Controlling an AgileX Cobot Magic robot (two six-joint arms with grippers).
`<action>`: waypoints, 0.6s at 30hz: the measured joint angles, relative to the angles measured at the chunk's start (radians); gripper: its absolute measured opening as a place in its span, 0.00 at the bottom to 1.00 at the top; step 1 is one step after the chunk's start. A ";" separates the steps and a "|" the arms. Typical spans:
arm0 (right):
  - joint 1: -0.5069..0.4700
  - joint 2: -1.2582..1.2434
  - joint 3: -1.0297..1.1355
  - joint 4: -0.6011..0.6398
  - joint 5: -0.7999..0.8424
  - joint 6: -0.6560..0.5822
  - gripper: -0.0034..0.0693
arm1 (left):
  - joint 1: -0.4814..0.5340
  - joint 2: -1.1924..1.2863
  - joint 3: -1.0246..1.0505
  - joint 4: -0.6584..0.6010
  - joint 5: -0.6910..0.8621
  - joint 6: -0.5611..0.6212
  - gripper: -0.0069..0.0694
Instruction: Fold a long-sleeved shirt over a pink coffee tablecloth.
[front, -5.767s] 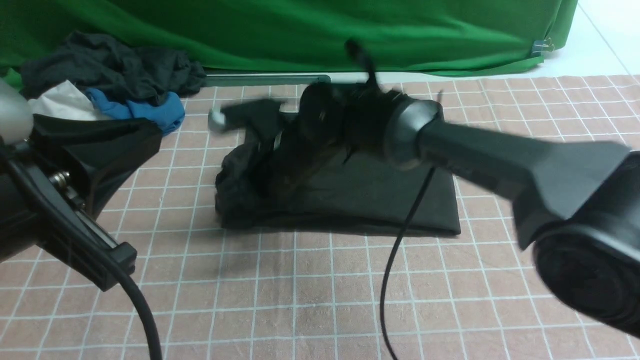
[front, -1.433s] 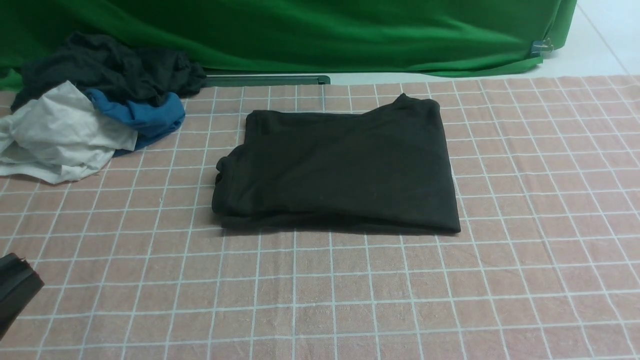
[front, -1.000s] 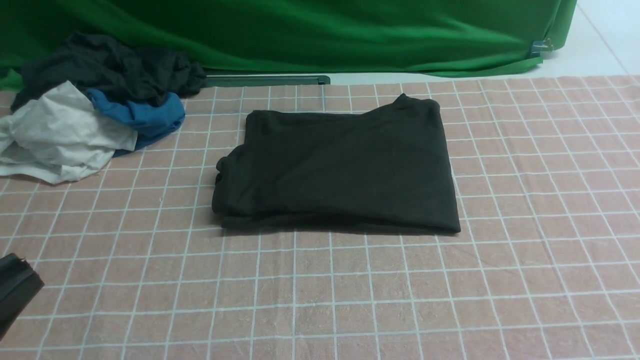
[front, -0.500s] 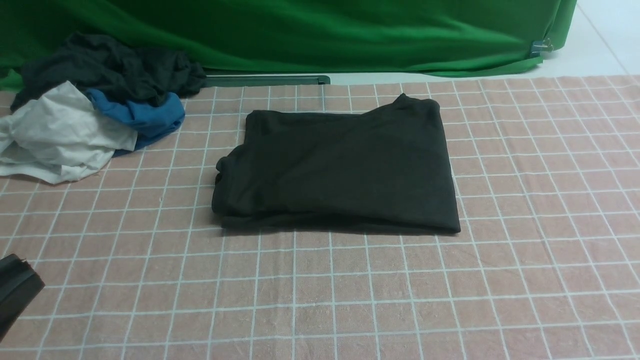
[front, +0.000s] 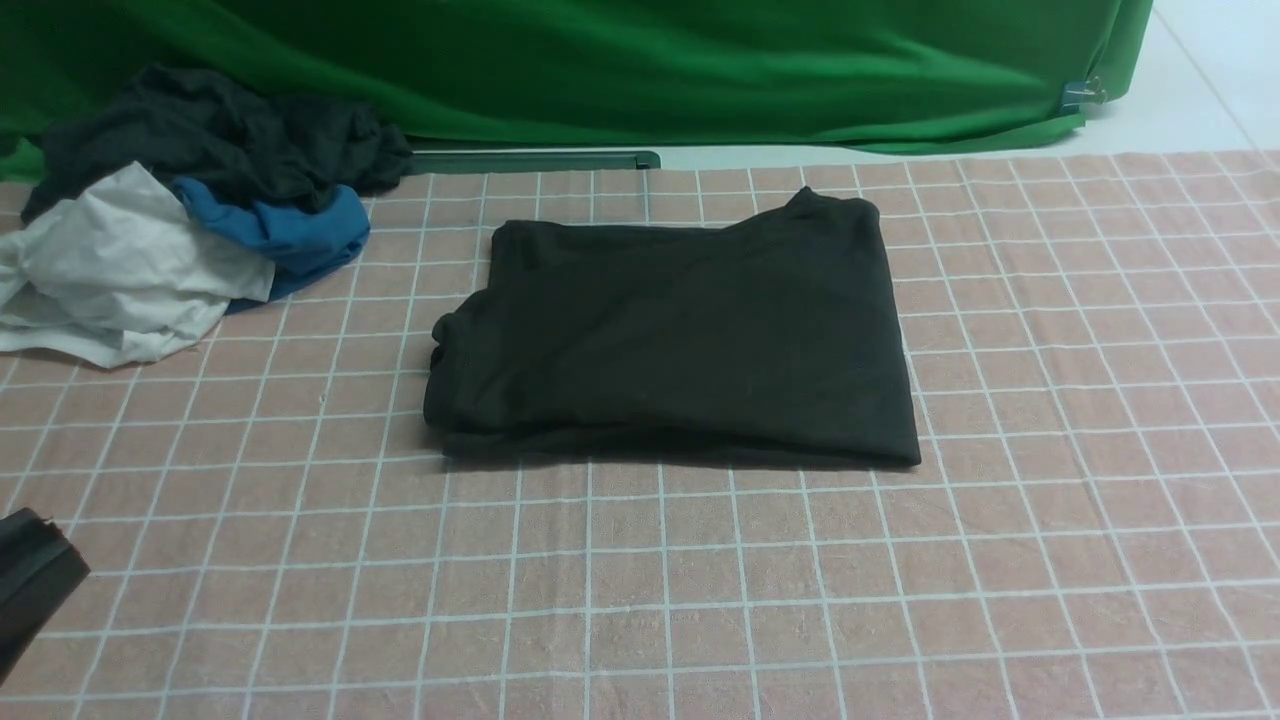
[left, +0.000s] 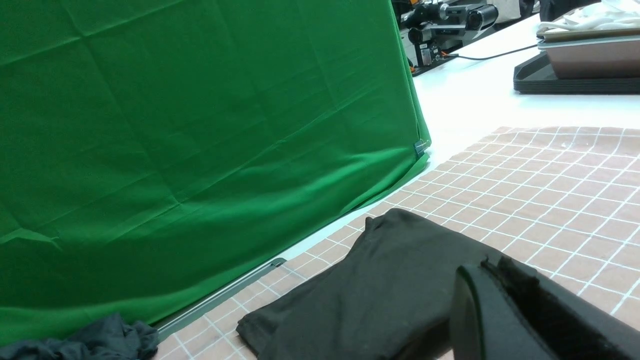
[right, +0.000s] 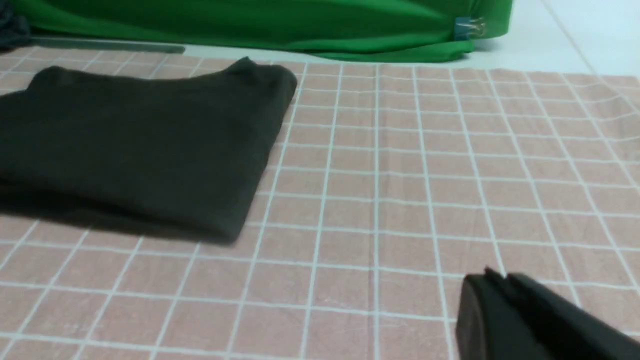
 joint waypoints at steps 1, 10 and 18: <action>-0.001 -0.020 0.008 0.000 -0.005 0.000 0.07 | 0.000 0.000 0.000 0.000 0.000 0.000 0.11; -0.001 -0.183 0.119 0.000 -0.037 0.000 0.07 | 0.000 0.000 0.000 0.001 -0.001 0.000 0.11; -0.001 -0.191 0.140 0.000 -0.073 -0.001 0.07 | 0.000 0.000 0.000 0.001 0.000 0.000 0.11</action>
